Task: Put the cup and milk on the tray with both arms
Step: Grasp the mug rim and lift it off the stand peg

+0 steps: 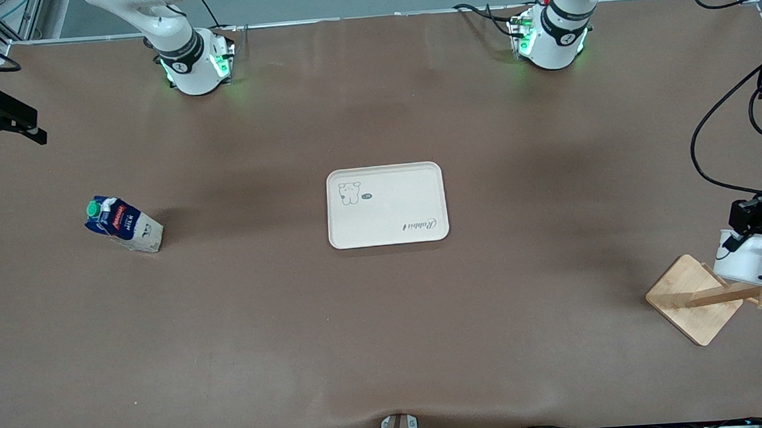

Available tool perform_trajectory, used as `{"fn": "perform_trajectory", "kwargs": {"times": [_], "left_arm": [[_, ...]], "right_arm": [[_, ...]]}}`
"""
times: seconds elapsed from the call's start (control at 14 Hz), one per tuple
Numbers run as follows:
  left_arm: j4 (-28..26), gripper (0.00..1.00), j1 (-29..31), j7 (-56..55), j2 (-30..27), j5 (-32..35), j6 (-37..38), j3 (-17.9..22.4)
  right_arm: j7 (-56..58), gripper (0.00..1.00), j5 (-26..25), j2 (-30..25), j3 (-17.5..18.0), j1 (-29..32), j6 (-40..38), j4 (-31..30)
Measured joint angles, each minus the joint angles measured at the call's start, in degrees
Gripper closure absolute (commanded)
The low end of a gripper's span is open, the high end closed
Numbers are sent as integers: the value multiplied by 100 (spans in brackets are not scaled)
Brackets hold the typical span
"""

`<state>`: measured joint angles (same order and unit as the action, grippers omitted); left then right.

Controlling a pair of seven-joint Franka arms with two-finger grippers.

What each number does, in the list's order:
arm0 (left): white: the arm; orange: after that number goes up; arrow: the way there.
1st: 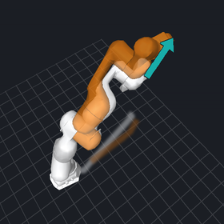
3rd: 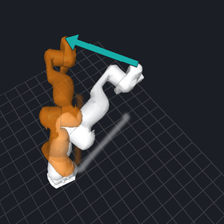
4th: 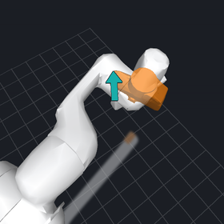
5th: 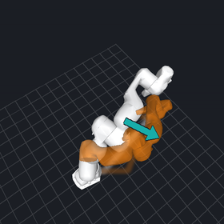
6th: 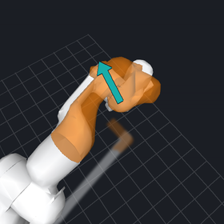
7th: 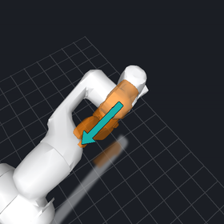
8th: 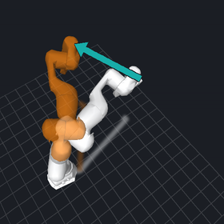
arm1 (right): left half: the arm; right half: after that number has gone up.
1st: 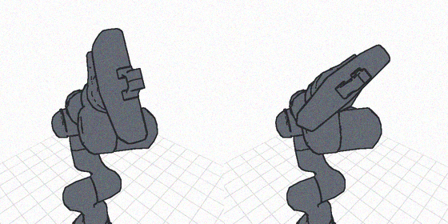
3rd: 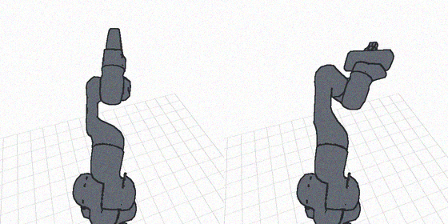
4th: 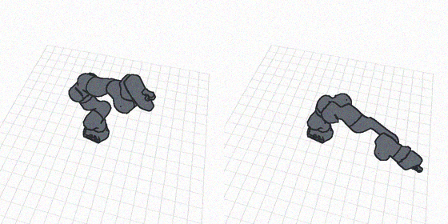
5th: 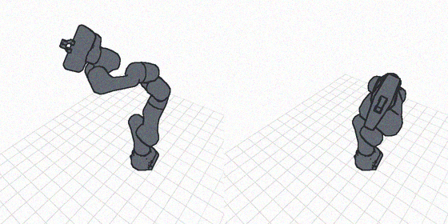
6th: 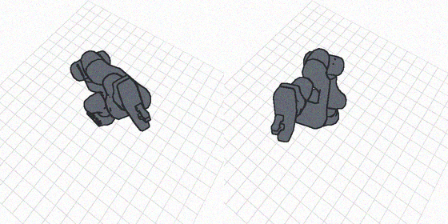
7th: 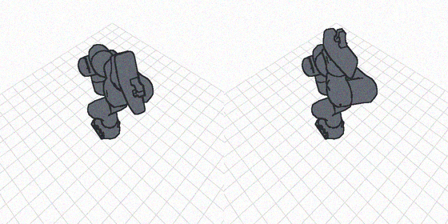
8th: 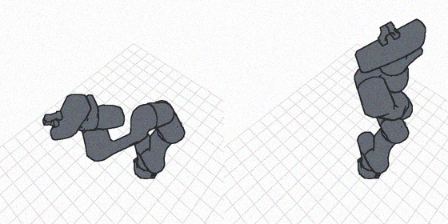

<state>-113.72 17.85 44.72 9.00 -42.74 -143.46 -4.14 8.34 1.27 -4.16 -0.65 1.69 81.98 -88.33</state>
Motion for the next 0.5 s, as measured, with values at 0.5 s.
{"fn": "perform_trajectory", "kwargs": {"times": [0.5], "left_arm": [[-96,100,2,-3,-378,0,1124,-22]], "right_arm": [[0,0,31,1,-10,16,0,0]]}}
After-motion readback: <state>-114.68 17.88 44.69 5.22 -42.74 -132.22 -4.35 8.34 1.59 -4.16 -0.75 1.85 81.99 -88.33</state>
